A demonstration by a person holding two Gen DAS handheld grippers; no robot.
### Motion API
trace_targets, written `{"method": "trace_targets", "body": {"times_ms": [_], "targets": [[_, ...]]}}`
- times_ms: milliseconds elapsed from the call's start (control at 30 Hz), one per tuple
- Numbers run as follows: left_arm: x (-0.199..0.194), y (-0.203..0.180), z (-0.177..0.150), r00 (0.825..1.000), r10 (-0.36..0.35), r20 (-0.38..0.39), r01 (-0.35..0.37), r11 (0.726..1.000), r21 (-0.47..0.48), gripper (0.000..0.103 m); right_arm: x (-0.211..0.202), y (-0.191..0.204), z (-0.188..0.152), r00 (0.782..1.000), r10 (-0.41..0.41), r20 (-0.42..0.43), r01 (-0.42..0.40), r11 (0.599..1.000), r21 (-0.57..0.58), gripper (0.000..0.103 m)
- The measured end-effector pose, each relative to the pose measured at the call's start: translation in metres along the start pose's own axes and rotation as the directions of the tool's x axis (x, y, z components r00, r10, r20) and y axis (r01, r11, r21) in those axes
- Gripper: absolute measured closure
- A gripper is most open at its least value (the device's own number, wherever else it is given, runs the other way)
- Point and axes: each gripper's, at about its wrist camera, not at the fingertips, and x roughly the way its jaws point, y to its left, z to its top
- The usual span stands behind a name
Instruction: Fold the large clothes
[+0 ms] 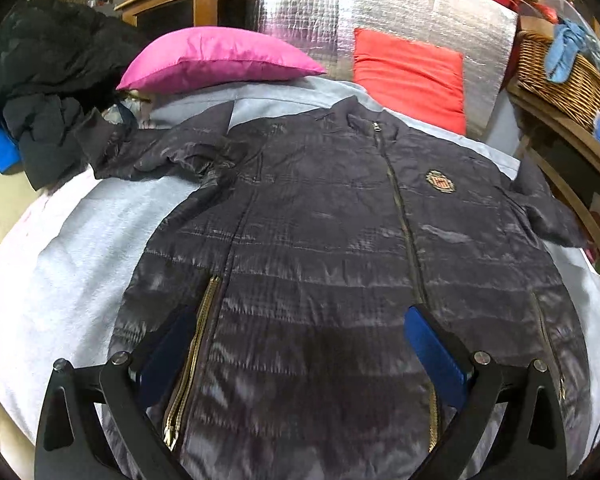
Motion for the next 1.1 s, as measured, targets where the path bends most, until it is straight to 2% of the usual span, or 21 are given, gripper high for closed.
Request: {"method": "trace_targets", "body": {"times_ms": [67, 200, 267, 433, 467, 533, 567, 600, 667, 700, 767, 800, 900, 933, 1000, 1033, 1100], "targets": [[0.006, 0.003, 0.002, 1.0, 0.008, 0.005, -0.008, 1.0, -0.005, 0.0, 0.018, -0.021, 0.022, 1.0, -0.006, 0.002, 0.006, 0.997, 0.082, 0.005], [0.016, 0.014, 0.004, 1.0, 0.021, 0.004, -0.021, 1.0, -0.02, 0.0, 0.06, -0.074, 0.058, 1.0, -0.014, -0.006, 0.015, 0.957, 0.288, 0.022], [0.021, 0.021, 0.004, 0.999, 0.034, 0.009, -0.034, 0.999, -0.029, 0.0, 0.072, -0.087, 0.068, 1.0, -0.008, 0.004, 0.006, 0.939, 0.345, 0.022], [0.03, 0.037, 0.002, 0.999, 0.049, 0.0, -0.049, 0.997, -0.056, 0.0, 0.094, -0.1, 0.088, 0.999, -0.029, 0.024, 0.017, 0.916, 0.4, 0.023], [0.032, 0.04, 0.002, 0.999, 0.05, -0.001, -0.05, 0.997, -0.06, 0.0, 0.098, -0.103, 0.093, 0.999, -0.026, 0.028, 0.012, 0.911, 0.413, 0.026], [0.033, 0.045, 0.001, 0.999, 0.054, 0.001, -0.054, 0.996, -0.065, 0.0, 0.107, -0.109, 0.097, 0.999, -0.038, 0.013, 0.028, 0.892, 0.451, 0.043], [0.034, 0.048, 0.0, 0.999, 0.052, 0.004, -0.051, 0.996, -0.068, 0.0, 0.111, -0.115, 0.098, 0.998, -0.065, 0.0, 0.057, 0.878, 0.476, 0.066], [0.035, 0.051, 0.0, 0.999, 0.051, 0.002, -0.051, 0.996, -0.072, 0.0, 0.115, -0.117, 0.097, 0.995, -0.098, -0.019, 0.095, 0.872, 0.479, 0.079], [0.038, 0.059, -0.001, 0.999, 0.045, -0.005, -0.046, 0.995, -0.092, 0.0, 0.119, -0.112, 0.102, 0.99, -0.135, -0.043, 0.14, 0.889, 0.435, 0.087], [0.039, 0.061, -0.001, 0.999, 0.041, -0.008, -0.041, 0.994, -0.103, 0.0, 0.115, -0.097, 0.109, 0.983, -0.178, -0.034, 0.178, 0.913, 0.368, 0.092], [0.04, 0.067, -0.001, 1.0, 0.025, -0.004, -0.025, 0.992, -0.125, 0.0, 0.101, -0.059, 0.121, 0.973, -0.232, 0.018, 0.222, 0.95, 0.222, 0.093], [0.039, 0.07, -0.002, 1.0, 0.018, 0.0, -0.018, 0.99, -0.137, 0.0, 0.095, -0.041, 0.125, 0.969, -0.242, 0.044, 0.232, 0.959, 0.165, 0.093], [0.036, 0.076, -0.004, 1.0, -0.001, 0.011, 0.003, 0.987, -0.161, 0.0, 0.061, 0.055, 0.137, 0.958, -0.228, 0.173, 0.244, 0.967, -0.074, 0.093], [0.034, 0.078, -0.004, 1.0, -0.006, 0.013, 0.009, 0.986, -0.166, 0.0, 0.052, 0.09, 0.137, 0.958, -0.197, 0.209, 0.229, 0.962, -0.147, 0.093], [0.03, 0.082, -0.004, 1.0, -0.013, 0.024, 0.017, 0.985, -0.174, 0.0, 0.033, 0.166, 0.124, 0.951, -0.126, 0.281, 0.217, 0.921, -0.323, 0.093], [0.027, 0.085, -0.004, 0.999, -0.011, 0.03, 0.016, 0.984, -0.178, 0.0, 0.026, 0.194, 0.113, 0.954, -0.085, 0.289, 0.196, 0.903, -0.382, 0.093], [0.018, 0.092, -0.005, 0.999, -0.014, 0.041, 0.022, 0.98, -0.196, 0.0, 0.014, 0.269, 0.073, 0.958, 0.03, 0.285, 0.133, 0.834, -0.535, 0.093]]}}
